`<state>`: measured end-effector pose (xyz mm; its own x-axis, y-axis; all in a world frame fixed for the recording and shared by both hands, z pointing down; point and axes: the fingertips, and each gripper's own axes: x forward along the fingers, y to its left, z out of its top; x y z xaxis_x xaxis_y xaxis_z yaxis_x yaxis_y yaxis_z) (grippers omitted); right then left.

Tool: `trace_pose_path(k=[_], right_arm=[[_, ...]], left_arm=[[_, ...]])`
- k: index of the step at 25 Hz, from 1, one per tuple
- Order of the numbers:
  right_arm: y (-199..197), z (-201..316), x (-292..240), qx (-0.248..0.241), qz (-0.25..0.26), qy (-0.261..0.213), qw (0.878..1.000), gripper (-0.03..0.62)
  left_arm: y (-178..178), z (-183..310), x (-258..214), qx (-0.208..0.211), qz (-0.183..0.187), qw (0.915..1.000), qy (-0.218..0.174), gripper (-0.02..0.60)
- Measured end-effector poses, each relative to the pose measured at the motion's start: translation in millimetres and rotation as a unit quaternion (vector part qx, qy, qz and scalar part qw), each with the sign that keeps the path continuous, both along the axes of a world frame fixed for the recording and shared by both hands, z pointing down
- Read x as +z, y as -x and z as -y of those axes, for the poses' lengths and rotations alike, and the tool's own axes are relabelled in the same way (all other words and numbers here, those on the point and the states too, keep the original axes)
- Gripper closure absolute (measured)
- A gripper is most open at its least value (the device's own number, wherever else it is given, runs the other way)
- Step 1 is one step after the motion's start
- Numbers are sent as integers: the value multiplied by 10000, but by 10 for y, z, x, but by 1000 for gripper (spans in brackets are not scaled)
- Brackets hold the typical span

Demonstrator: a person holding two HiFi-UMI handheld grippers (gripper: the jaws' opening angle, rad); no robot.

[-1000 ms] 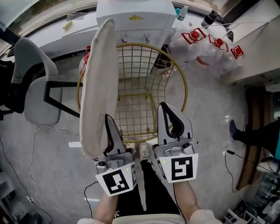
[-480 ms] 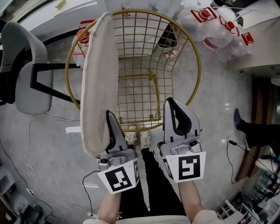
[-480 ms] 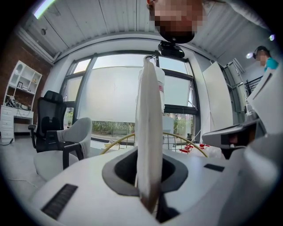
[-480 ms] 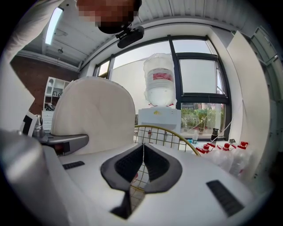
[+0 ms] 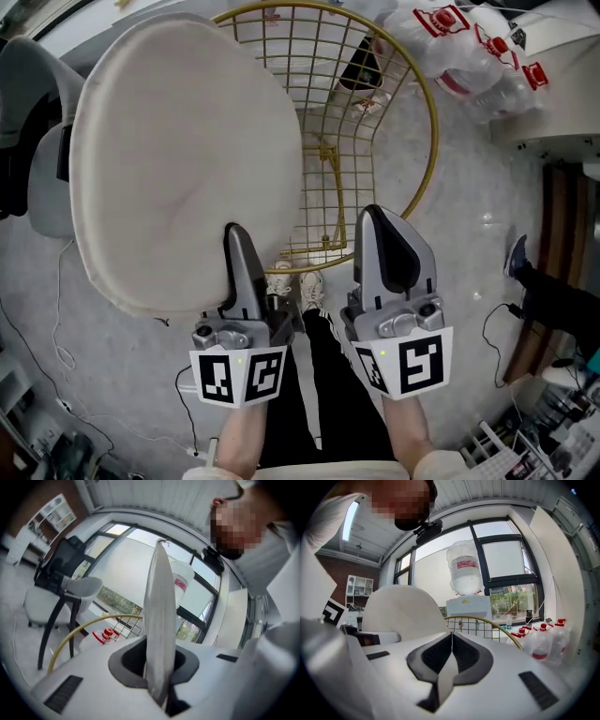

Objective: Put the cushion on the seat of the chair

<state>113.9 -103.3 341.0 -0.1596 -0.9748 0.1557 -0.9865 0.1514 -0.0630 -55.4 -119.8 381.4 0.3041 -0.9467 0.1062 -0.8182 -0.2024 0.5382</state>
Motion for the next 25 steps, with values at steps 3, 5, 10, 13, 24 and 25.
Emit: trace_pose_path(k=[3, 5, 10, 13, 24, 25], right_arm=[[1, -61, 40, 44, 335, 61, 9994, 577], [7, -95, 76, 15, 441, 99, 9990, 577], [100, -88, 132, -150, 552, 93, 9983, 577], [70, -69, 174, -85, 693, 64, 9975, 577], [-27, -54, 270, 85, 942, 128, 9954, 577], [-41, -39, 273, 64, 937, 123, 9955, 577]], left_arm=[[-17, -8, 182, -83, -1501, 9873, 520, 532], [-59, -38, 328, -144, -2506, 9646, 814, 532], [-145, -66, 677, -158, -4537, 8821, 1253, 532], [-191, -59, 778, -114, -5201, 8442, 1288, 532], [-314, -117, 1038, -162, -5469, 8238, 1486, 532], [-325, -106, 1074, -204, -5486, 8223, 1496, 532]])
